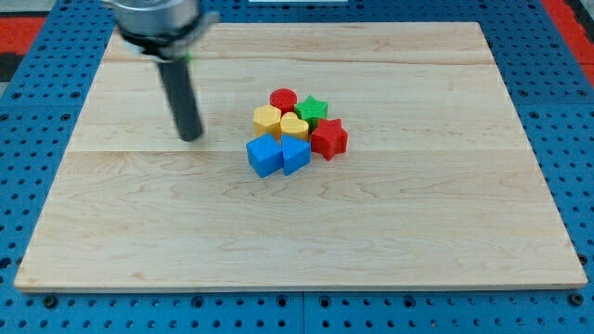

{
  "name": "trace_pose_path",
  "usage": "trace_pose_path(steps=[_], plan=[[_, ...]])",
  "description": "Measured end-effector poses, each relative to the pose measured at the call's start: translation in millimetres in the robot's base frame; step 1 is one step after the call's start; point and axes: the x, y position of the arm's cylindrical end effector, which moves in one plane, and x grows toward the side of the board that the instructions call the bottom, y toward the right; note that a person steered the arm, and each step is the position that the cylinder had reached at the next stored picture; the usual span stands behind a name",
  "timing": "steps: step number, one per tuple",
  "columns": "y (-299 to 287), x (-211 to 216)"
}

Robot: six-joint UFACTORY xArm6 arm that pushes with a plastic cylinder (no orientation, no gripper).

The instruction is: Move the green circle closer to the group of blocks

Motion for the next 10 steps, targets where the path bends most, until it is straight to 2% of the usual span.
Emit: trace_pose_path(steps=[1,2,3,4,5,6,7,8,9,10], plan=[[-9.0,-64.5],[65.2,-122.4],[65.2,-186.4],[26.3,-203.7],[-32.7,-175.1],[-66.4,-149.0],[-57.1,-123.4],[-59.0,-153.4],[-33.0,-148.4],[-12.1,-123.0]])
